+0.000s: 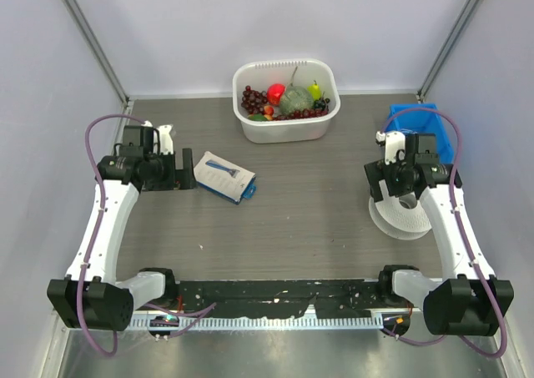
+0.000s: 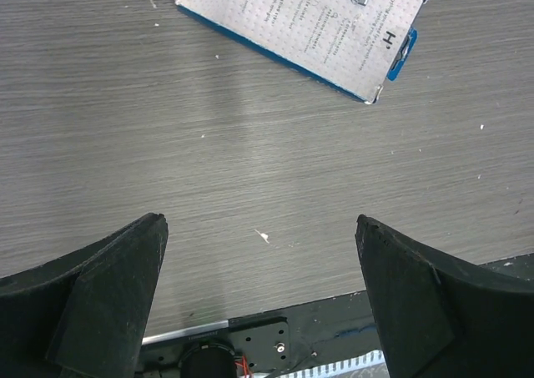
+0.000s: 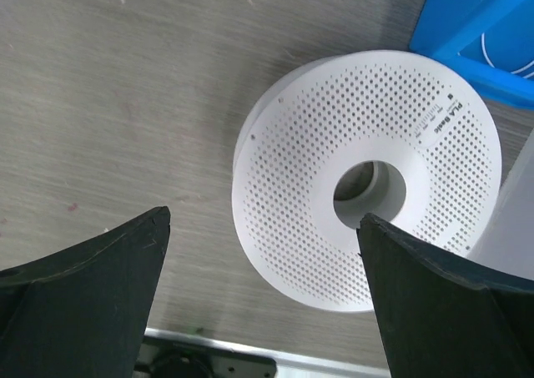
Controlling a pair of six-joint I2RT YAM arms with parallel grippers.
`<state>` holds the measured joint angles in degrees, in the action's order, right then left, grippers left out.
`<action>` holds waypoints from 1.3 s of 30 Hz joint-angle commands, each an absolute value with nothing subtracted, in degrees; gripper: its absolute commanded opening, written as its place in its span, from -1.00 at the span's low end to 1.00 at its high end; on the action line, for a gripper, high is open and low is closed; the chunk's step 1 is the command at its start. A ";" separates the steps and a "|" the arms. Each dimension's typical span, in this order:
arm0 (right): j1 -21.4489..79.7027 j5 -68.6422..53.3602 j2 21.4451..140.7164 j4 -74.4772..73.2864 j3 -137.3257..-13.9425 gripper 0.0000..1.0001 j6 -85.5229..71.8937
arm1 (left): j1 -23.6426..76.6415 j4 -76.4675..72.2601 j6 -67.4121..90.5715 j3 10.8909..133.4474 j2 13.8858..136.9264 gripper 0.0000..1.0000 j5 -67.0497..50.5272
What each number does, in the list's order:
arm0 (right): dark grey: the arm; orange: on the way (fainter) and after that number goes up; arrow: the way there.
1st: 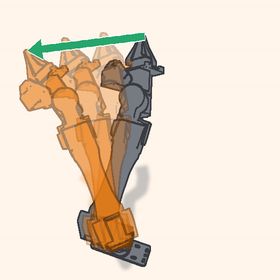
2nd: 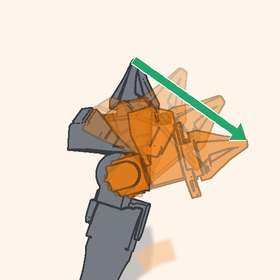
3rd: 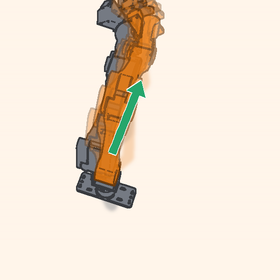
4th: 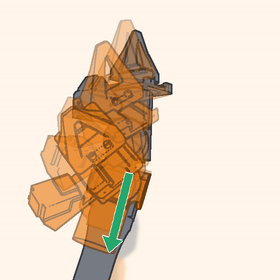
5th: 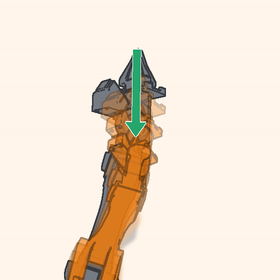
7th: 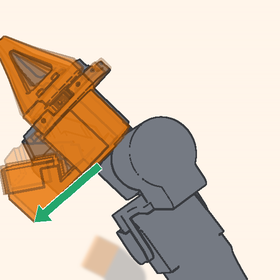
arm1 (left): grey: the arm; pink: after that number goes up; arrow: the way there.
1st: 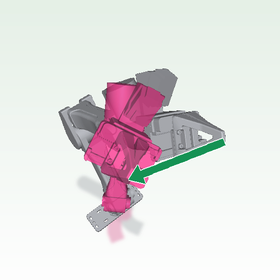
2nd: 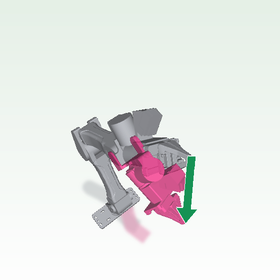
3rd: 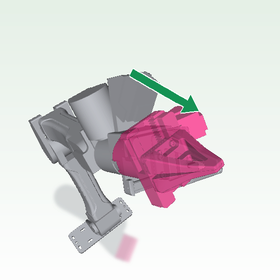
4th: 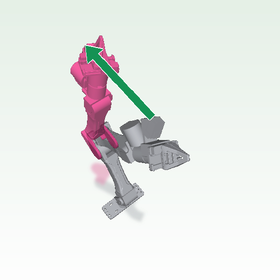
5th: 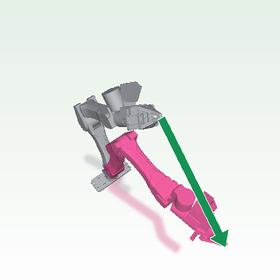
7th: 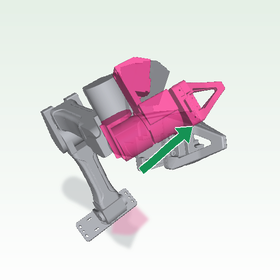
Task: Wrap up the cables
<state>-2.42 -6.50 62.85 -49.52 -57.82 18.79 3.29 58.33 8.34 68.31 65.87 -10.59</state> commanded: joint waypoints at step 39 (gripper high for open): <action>-14.77 -12.22 80.95 -48.43 -51.16 -0.99 39.73 | 3.16 52.47 6.24 70.58 64.77 0.99 -18.90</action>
<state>-17.43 -9.54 81.54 -48.31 -52.62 40.40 3.29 55.11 5.80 70.32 66.11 -18.20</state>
